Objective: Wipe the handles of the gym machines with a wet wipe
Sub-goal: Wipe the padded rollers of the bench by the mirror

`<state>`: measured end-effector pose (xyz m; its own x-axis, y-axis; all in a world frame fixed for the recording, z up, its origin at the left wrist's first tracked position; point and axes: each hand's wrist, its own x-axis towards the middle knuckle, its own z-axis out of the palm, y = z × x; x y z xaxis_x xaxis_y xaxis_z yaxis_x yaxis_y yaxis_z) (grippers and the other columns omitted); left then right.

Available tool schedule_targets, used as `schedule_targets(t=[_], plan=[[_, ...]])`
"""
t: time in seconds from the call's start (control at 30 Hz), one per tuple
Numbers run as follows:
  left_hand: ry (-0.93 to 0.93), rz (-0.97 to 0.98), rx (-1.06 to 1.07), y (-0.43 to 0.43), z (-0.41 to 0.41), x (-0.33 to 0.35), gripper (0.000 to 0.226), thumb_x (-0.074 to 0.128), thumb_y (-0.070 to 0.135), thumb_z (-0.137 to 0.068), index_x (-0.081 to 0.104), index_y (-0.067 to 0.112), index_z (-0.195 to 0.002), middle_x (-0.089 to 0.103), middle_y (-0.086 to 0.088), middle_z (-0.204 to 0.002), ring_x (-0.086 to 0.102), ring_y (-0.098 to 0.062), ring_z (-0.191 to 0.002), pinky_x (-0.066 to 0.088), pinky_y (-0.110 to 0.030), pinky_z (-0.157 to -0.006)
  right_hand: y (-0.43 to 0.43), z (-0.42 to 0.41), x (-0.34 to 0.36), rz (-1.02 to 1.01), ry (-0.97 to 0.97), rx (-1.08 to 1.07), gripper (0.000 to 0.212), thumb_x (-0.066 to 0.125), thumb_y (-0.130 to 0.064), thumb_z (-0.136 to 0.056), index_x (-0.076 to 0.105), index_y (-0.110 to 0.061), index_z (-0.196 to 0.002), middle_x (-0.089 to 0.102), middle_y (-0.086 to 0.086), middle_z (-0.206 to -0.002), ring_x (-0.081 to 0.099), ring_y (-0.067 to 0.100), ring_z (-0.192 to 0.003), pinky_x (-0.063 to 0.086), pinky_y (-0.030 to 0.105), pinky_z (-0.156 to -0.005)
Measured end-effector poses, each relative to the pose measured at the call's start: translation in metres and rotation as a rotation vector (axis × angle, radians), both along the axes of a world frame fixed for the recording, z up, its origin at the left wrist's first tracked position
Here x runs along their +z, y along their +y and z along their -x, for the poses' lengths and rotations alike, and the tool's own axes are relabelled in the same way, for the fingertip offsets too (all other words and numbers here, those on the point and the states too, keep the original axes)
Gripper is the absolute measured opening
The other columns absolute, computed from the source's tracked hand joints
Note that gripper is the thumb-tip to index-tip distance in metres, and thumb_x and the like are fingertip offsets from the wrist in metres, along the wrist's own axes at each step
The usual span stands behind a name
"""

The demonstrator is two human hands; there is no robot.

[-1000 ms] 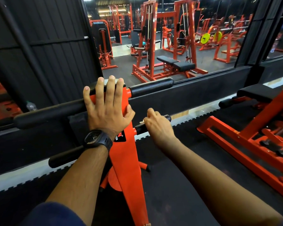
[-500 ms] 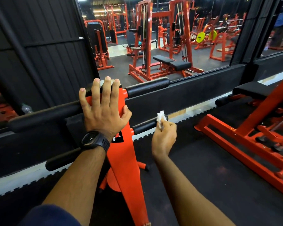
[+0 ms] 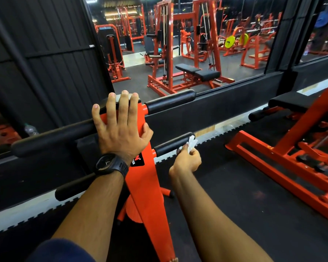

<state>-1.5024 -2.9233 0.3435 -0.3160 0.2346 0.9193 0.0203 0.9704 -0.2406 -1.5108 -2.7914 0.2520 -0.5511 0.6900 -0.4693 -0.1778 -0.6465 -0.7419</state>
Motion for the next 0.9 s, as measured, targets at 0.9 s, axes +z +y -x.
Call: schedule_targets(t=[0.9], plan=[[-0.002, 0.001, 0.012, 0.000, 0.000, 0.001, 0.074, 0.048, 0.046, -0.084, 0.036, 0.016, -0.151, 0.043, -0.006, -0.152, 0.028, -0.029, -0.143, 0.015, -0.059, -0.117, 0.028, -0.029, -0.016, -1.938, 0.140, 0.225, 0.055, 0.061, -0.006, -0.084, 0.055, -0.007, -0.138, 0.061, 0.005, -0.114, 0.049, 0.022, -0.101, 0.051, 0.032, -0.074]])
